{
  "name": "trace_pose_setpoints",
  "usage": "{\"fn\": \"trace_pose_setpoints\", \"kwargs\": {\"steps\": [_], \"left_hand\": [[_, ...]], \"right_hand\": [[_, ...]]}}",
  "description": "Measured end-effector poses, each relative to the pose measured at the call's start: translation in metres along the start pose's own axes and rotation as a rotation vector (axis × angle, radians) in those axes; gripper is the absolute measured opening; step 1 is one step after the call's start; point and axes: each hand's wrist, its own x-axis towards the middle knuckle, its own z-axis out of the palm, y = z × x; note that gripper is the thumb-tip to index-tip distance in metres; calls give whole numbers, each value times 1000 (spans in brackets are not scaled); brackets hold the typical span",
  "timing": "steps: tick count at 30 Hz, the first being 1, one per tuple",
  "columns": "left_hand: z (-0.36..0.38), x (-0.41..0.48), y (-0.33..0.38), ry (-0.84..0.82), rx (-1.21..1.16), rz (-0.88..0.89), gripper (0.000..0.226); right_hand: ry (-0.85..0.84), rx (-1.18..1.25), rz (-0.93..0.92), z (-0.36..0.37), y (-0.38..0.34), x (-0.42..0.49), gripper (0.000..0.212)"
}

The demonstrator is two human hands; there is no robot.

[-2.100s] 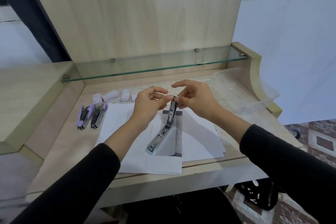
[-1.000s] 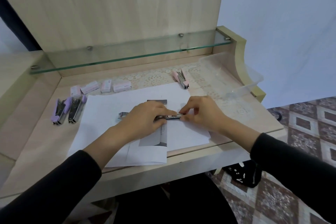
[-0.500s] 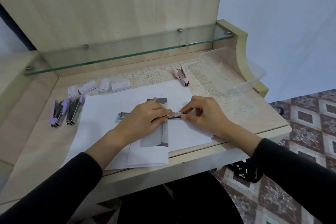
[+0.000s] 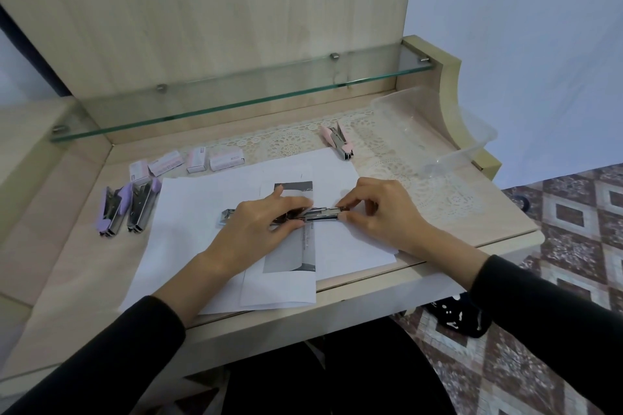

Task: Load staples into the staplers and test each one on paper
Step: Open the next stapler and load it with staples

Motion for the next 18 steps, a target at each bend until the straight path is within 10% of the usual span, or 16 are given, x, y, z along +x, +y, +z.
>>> {"fn": "trace_pose_setpoints", "kwargs": {"steps": [18], "left_hand": [[9, 10, 5, 86, -132, -132, 21]], "right_hand": [[-56, -54, -18, -4, -3, 4, 12]]}}
